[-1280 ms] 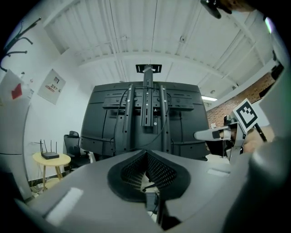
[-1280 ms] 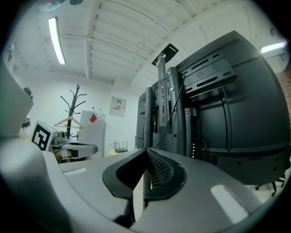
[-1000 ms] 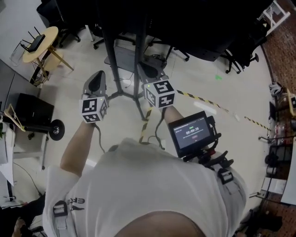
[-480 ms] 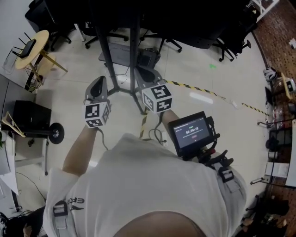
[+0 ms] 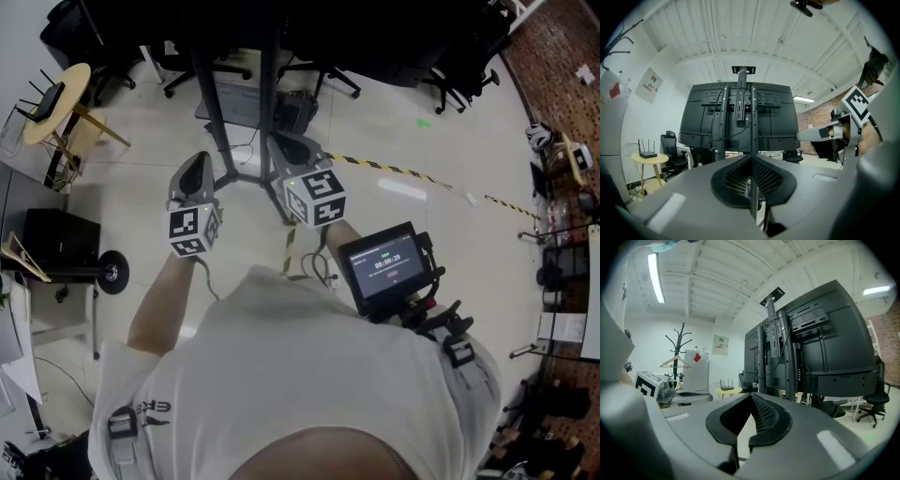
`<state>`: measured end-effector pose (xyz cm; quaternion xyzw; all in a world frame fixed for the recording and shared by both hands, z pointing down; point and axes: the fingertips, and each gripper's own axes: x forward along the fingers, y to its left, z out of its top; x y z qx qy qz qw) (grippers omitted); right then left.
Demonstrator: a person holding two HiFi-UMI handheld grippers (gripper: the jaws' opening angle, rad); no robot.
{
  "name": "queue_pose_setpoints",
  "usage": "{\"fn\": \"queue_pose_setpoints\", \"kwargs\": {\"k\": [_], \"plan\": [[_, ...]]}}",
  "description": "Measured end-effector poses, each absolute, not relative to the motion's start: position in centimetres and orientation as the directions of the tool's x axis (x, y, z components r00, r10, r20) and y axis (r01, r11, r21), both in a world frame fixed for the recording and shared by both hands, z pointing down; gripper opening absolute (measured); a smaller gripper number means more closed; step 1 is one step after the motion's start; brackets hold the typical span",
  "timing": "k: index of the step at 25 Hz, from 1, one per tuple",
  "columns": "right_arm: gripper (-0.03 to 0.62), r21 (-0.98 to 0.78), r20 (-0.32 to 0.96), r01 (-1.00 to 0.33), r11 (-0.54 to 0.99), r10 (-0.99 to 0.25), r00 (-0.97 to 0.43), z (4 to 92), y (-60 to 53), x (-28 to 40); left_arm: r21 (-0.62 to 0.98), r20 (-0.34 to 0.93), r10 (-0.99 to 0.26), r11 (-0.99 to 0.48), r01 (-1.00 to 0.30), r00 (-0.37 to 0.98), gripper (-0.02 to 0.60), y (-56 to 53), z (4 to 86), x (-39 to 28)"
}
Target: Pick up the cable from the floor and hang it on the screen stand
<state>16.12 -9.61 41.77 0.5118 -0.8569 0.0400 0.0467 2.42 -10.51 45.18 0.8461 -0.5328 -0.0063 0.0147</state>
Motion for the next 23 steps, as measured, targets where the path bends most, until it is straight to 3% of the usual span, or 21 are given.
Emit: {"fn": "queue_pose_setpoints", "kwargs": {"k": [23], "plan": [[0.012, -0.02, 0.135, -0.893, 0.45, -0.883, -0.449, 41.43, -9.95, 16.39, 0.034, 0.013, -0.891, -0.454, -0.89, 0.455, 0.002, -11.36, 44.48, 2.63]]}}
